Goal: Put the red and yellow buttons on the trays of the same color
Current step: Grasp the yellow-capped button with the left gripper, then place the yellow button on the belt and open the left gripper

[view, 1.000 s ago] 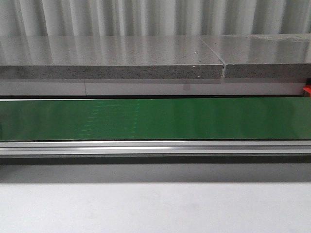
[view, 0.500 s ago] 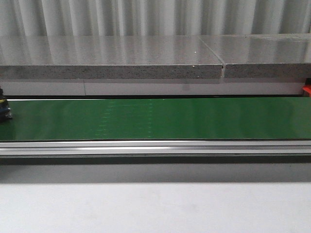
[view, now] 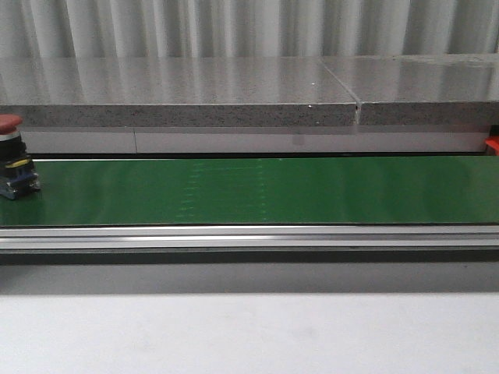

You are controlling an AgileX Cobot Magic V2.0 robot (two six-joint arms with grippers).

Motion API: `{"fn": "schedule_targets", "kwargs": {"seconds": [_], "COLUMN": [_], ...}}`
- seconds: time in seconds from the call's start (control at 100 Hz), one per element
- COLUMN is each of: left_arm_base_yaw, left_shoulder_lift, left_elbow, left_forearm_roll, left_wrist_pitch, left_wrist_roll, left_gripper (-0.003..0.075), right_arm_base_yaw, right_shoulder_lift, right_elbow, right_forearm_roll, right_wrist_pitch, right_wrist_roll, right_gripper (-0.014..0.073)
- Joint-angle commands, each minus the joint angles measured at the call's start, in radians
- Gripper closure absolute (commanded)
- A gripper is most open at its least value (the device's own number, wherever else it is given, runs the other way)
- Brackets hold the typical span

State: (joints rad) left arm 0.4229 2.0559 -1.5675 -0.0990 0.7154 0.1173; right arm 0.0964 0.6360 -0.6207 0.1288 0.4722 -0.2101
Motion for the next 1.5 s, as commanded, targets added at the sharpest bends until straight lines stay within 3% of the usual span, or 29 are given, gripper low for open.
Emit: {"fn": "schedule_targets", "kwargs": {"seconds": [0.0, 0.14, 0.43, 1.08, 1.49], "left_arm_base_yaw": [0.001, 0.001, 0.001, -0.098, -0.264], "left_shoulder_lift": [-0.038, -0.025, -0.044, -0.405, -0.582], "left_elbow": [-0.048, -0.054, -0.076, -0.119, 0.161], "left_forearm_roll": [-0.004, -0.004, -0.008, -0.060, -0.060], "left_wrist_pitch": [-0.027, -0.018, 0.035, 0.176, 0.121], "left_wrist_roll": [-0.009, -0.011, -0.011, 0.003, 0.004], "left_gripper": [0.0155, 0.0246, 0.0739, 0.0741, 0.0741], "right_arm_base_yaw": [0.000, 0.000, 0.000, 0.000, 0.000], "right_shoulder_lift": [-0.006, -0.006, -0.006, -0.006, -0.006], "right_elbow": [-0.024, -0.024, -0.024, -0.024, -0.024], "right_forearm_roll": [0.005, 0.005, 0.005, 0.005, 0.005], "right_wrist_pitch": [-0.069, -0.069, -0.069, -0.069, -0.069], "right_wrist_roll": [-0.007, -0.007, -0.007, -0.007, -0.007], "right_gripper": [0.0662, 0.0662, 0.0662, 0.0662, 0.0662]}}
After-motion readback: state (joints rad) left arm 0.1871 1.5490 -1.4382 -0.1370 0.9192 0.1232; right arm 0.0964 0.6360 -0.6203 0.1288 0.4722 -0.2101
